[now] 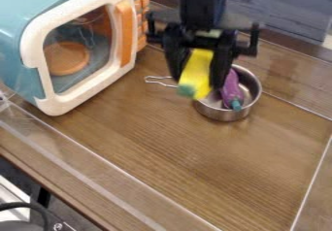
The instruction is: Put the banana in the silver pot
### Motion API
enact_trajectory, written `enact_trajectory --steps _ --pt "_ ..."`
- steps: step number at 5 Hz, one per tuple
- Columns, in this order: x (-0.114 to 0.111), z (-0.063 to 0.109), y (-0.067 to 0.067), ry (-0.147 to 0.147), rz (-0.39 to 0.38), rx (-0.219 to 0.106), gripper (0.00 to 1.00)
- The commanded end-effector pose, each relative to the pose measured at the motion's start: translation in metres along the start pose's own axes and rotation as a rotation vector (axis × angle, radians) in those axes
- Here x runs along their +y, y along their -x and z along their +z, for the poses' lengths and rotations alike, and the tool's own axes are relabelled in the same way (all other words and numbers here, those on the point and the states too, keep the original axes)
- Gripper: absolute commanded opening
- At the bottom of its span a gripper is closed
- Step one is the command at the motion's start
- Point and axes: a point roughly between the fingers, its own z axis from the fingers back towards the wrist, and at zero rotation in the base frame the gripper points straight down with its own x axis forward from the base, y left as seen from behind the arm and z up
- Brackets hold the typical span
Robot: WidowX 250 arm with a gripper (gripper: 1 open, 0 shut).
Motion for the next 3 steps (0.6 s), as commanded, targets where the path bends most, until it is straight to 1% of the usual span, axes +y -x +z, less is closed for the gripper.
enact_trajectory --steps 1,3 --pt "-0.001 0.015 -0.016 0.021 -0.014 -0.048 0.00" --pt "-0.009 0.000 -0.032 0.035 -0.027 -0.053 0.00"
